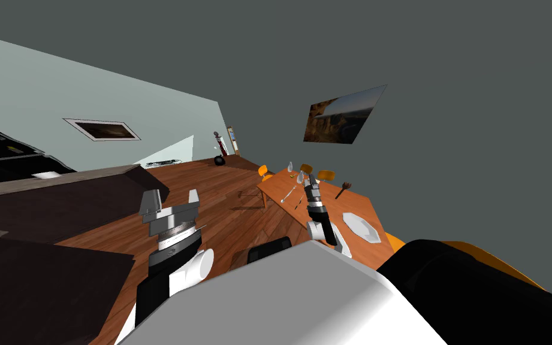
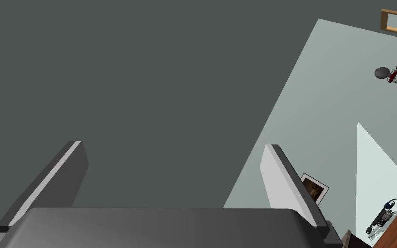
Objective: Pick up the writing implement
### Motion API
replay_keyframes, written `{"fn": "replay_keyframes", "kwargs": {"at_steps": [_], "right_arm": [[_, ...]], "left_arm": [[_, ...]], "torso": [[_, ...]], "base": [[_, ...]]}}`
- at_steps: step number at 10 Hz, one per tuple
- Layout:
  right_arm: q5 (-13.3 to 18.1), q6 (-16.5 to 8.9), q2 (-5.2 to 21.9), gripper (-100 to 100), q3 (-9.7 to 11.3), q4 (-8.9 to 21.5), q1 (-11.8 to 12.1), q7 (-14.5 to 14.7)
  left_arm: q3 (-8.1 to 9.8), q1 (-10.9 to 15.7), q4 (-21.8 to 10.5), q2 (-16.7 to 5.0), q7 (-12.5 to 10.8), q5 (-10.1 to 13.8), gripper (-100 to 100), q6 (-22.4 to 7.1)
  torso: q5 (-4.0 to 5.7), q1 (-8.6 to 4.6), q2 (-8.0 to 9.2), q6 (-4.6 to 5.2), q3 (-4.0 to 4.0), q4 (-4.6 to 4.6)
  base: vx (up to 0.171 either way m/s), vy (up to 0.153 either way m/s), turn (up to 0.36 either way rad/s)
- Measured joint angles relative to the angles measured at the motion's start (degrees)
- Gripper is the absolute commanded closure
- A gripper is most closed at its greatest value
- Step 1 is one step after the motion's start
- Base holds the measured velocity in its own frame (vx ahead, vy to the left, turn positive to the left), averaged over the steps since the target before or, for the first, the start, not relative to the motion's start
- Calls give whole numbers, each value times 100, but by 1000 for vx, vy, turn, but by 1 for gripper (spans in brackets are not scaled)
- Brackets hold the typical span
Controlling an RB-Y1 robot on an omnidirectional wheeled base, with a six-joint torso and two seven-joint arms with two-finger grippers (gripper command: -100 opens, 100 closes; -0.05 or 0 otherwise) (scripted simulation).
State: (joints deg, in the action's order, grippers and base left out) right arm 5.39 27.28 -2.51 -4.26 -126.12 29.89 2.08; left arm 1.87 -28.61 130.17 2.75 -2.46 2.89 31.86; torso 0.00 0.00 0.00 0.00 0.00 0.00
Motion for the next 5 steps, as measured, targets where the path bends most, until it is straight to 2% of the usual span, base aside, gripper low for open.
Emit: {"fn": "replay_keyframes", "kwargs": {"at_steps": [5], "right_arm": [[-60,-232,757,-100,-2,166,-6,85]], "left_arm": [[0,0,0,0,0,0,0,0]], "torso": [[0,2,2,-1,-1,0]], "base": [[-4,11,38]]}}
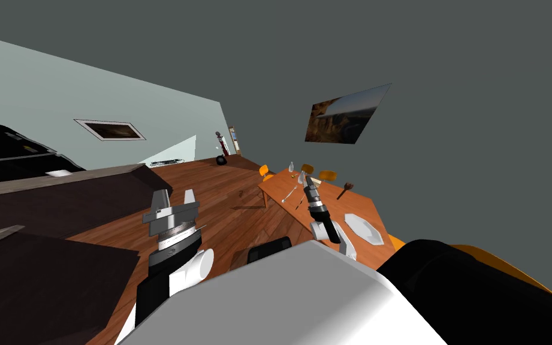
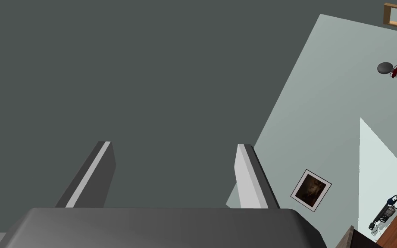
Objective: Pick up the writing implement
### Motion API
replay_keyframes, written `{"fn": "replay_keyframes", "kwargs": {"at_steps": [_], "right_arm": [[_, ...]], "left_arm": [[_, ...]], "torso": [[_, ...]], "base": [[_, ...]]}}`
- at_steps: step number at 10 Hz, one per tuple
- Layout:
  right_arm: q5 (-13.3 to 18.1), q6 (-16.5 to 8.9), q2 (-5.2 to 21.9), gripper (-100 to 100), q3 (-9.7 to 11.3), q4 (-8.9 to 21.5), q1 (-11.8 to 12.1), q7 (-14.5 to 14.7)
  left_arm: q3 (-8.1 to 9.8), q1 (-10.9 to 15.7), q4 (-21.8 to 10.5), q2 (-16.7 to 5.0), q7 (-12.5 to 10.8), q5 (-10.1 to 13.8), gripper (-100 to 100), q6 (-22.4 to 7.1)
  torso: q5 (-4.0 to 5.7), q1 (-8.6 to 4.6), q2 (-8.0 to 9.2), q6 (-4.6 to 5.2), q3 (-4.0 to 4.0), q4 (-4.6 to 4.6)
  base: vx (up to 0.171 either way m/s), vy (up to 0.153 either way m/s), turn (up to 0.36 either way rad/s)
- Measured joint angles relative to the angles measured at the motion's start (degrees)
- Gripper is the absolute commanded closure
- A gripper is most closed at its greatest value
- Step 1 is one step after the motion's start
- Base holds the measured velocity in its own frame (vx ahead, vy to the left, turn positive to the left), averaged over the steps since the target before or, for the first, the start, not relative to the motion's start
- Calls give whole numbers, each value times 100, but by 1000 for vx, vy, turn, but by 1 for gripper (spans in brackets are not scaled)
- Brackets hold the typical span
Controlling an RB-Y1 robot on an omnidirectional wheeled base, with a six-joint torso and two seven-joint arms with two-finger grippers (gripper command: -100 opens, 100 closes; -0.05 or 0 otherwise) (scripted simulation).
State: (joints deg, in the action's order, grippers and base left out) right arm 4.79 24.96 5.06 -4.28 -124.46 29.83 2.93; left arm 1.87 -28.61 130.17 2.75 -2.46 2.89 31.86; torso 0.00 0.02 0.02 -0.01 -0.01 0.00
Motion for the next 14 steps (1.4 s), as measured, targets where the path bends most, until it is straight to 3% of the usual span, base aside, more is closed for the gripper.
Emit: {"fn": "replay_keyframes", "kwargs": {"at_steps": [5,6,8,10,11,14], "right_arm": [[-201,-734,739,-100,-82,430,-104,188],[-233,-891,821,-100,-59,486,-25,252],[-334,-1176,1052,-100,-80,852,-114,375],[-359,-1463,1105,-100,-31,924,-80,490],[-365,-1620,1118,-100,17,1108,-136,597],[-478,-1921,1324,-100,-14,1332,-113,666]], "left_arm": [[0,0,0,0,0,0,0,0],[0,0,0,0,0,0,0,0],[0,0,0,0,0,0,0,0],[0,0,0,0,0,0,0,0],[0,0,0,0,0,0,0,0],[0,0,0,0,0,0,0,0]], "torso": [[-2,7,1,0,-1,0],[-2,8,2,0,-1,0],[-2,10,2,0,-1,0],[-1,5,0,1,0,0],[-1,9,-5,-1,3,-1],[-2,5,-4,2,2,-1]], "base": [[-9,28,91],[-13,39,97],[-8,32,58],[3,26,83],[10,28,39],[9,26,55]]}}
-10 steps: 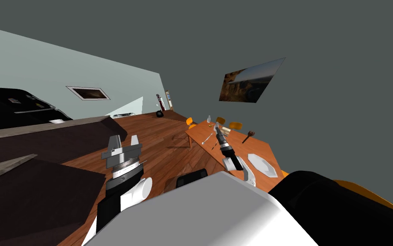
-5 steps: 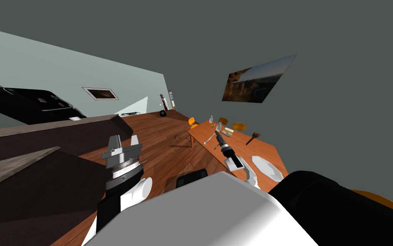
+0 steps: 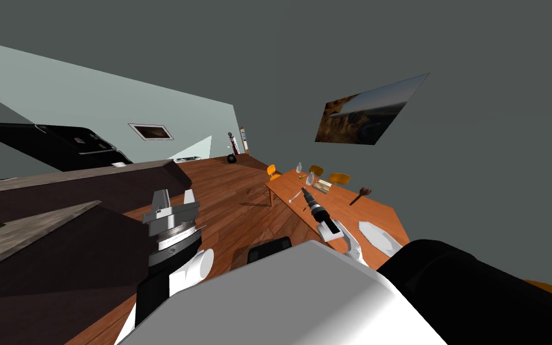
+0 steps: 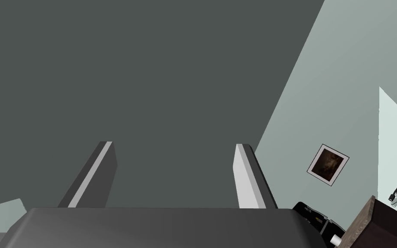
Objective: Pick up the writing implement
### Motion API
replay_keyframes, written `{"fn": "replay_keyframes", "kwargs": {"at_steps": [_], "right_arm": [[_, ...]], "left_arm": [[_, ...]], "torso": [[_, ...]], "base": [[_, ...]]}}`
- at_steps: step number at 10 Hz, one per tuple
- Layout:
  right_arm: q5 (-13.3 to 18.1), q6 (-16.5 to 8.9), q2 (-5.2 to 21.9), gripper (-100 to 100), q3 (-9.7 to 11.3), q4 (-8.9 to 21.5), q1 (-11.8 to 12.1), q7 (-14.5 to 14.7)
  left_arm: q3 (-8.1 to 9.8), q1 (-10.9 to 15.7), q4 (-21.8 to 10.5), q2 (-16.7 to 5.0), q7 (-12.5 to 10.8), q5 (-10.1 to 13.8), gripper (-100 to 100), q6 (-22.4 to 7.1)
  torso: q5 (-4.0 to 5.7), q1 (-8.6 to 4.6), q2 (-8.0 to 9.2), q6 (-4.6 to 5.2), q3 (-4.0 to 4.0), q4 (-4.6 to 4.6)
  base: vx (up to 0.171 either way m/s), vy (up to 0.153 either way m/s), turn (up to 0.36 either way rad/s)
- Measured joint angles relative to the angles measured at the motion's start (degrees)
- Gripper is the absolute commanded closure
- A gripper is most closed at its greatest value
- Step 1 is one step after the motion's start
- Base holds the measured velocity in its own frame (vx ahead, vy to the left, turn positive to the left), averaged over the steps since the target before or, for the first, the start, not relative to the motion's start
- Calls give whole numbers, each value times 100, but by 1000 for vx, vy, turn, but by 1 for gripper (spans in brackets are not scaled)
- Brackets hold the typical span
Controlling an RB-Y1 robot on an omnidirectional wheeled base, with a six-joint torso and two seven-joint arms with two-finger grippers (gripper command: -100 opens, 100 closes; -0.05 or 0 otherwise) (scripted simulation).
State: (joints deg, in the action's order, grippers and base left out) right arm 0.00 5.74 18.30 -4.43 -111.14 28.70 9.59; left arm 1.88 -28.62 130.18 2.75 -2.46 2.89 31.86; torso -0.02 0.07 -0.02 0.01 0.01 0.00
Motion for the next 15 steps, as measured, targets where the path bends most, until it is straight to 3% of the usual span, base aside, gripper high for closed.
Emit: {"fn": "replay_keyframes", "kwargs": {"at_steps": [2,6,9,12,15], "right_arm": [[-83,-382,135,-100,19,113,3,89],[-225,-921,370,-100,62,623,-107,240],[-366,-1408,607,-100,130,1132,-232,358],[-488,-1724,813,-100,198,1595,-222,429],[-537,-2074,928,-100,290,2149,-376,522]], "left_arm": [[0,0,0,0,0,0,0,0],[0,0,0,0,0,0,0,0],[0,-1,0,0,0,0,0,0],[0,-1,0,0,0,0,0,0],[0,-1,0,0,0,0,0,0]], "torso": [[-1,7,-9,-1,5,-2],[-1,4,-10,1,6,-3],[-3,14,-26,0,15,-5],[-1,4,-20,1,12,-5],[-1,2,-22,1,13,-5]], "base": [[33,42,63],[34,38,45],[64,51,28],[66,38,-1],[73,34,-17]]}}
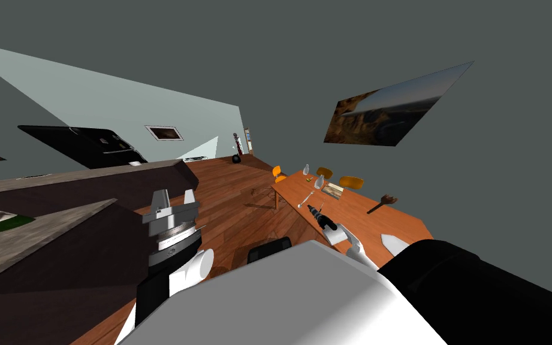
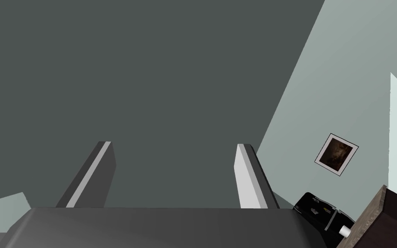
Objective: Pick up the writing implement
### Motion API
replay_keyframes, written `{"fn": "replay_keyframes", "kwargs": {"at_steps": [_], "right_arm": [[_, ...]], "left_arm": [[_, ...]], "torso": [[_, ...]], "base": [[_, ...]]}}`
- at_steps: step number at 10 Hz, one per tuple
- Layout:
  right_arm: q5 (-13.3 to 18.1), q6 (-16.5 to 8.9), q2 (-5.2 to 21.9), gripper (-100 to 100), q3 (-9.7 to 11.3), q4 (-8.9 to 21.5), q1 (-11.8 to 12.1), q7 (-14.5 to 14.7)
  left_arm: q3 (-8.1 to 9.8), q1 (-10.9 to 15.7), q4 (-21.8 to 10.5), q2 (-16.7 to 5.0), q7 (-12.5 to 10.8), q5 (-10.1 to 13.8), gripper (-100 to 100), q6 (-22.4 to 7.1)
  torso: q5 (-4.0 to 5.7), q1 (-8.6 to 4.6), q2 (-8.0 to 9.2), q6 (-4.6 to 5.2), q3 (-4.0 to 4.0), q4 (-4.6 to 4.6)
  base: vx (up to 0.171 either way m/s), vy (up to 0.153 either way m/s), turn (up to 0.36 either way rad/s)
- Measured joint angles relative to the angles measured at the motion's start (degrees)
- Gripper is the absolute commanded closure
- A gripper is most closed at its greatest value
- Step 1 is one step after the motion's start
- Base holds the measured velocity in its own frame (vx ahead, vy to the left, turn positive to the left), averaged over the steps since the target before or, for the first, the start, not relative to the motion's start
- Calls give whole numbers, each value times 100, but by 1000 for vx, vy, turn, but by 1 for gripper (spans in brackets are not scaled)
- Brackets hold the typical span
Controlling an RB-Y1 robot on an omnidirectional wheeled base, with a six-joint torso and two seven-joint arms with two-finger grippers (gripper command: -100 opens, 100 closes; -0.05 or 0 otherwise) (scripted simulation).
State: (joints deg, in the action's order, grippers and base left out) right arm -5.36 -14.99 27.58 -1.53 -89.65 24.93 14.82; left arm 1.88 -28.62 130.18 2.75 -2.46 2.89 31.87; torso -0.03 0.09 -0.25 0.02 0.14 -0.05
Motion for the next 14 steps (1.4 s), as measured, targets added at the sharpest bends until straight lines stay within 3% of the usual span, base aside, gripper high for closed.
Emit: {"fn": "replay_keyframes", "kwargs": {"at_steps": [1,2,6,7,8,11,14], "right_arm": [[15,-194,15,-100,26,121,-28,32],[-57,-261,146,-100,89,443,-103,50],[-143,-645,405,-100,207,991,-114,82],[-198,-698,515,-100,274,1282,-207,93],[-248,-814,635,-100,305,1340,-150,92],[-279,-1053,860,-100,434,1870,-305,101],[-318,-1245,1099,-100,532,2117,-332,90]], "left_arm": [[0,0,0,0,0,0,0,0],[0,0,0,0,0,0,0,0],[0,0,0,0,0,0,0,0],[0,0,0,0,0,0,0,0],[0,-1,0,0,0,0,0,0],[0,0,0,0,0,0,0,0],[0,0,0,0,0,0,0,0]], "torso": [[0,1,-7,0,4,-1],[-1,2,-13,0,8,-3],[-1,4,-8,0,5,-2],[-1,4,-15,0,8,-3],[-3,9,-16,0,9,-4],[-3,9,-17,-1,10,-4],[-1,3,-11,-2,7,-3]], "base": [[109,41,-40],[113,50,-34],[90,41,-35],[117,58,-29],[121,56,-46],[112,52,-30],[97,38,-9]]}}
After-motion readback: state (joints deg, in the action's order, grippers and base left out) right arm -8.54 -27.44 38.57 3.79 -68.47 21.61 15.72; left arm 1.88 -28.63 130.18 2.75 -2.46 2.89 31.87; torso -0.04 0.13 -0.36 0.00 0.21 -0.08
